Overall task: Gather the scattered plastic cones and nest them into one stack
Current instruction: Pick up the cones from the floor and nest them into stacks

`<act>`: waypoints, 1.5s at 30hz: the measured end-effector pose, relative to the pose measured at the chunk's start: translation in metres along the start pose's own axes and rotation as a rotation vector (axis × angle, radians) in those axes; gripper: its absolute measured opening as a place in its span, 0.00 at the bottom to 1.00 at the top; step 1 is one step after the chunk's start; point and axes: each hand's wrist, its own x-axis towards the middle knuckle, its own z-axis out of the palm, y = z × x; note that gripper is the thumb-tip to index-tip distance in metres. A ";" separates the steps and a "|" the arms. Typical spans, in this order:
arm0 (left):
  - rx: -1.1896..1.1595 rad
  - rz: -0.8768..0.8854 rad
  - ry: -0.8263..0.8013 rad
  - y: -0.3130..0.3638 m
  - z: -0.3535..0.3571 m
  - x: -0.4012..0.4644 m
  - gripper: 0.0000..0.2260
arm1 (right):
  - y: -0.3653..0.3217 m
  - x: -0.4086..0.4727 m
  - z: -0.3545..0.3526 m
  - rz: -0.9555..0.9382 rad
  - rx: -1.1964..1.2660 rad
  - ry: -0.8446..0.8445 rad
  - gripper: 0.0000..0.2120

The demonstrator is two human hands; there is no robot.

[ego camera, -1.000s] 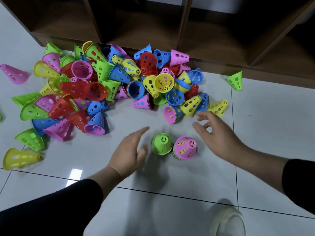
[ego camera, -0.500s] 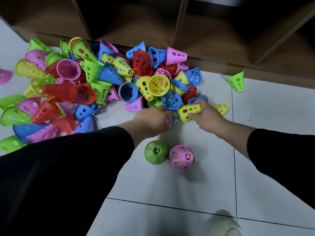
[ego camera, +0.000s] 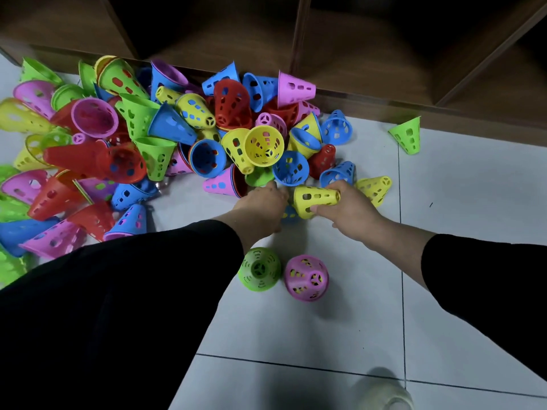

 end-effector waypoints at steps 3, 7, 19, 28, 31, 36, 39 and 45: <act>-0.178 -0.033 0.022 -0.012 -0.004 -0.010 0.31 | -0.007 -0.007 -0.005 -0.037 0.051 0.027 0.21; -0.452 -0.072 0.177 -0.031 -0.012 -0.046 0.27 | -0.025 -0.029 -0.026 -0.087 0.065 0.044 0.22; -1.161 0.111 0.530 0.002 0.004 -0.184 0.24 | -0.071 -0.194 -0.081 -0.396 -0.371 -0.096 0.20; -0.781 -0.048 0.452 -0.002 0.072 -0.167 0.30 | -0.030 -0.167 -0.024 -0.503 -0.756 -0.191 0.21; -0.861 -0.039 0.377 -0.004 0.069 -0.163 0.29 | -0.019 -0.155 -0.015 -0.444 -0.694 -0.187 0.22; -0.865 0.059 0.315 -0.012 0.065 -0.165 0.38 | -0.014 -0.155 -0.021 -0.386 -0.541 -0.155 0.33; -0.884 0.035 0.542 -0.020 0.059 -0.161 0.28 | -0.001 -0.138 -0.034 -0.294 -0.328 -0.033 0.26; -0.764 -0.164 0.454 -0.003 0.001 -0.102 0.17 | 0.034 -0.068 -0.075 -0.109 -0.278 0.195 0.22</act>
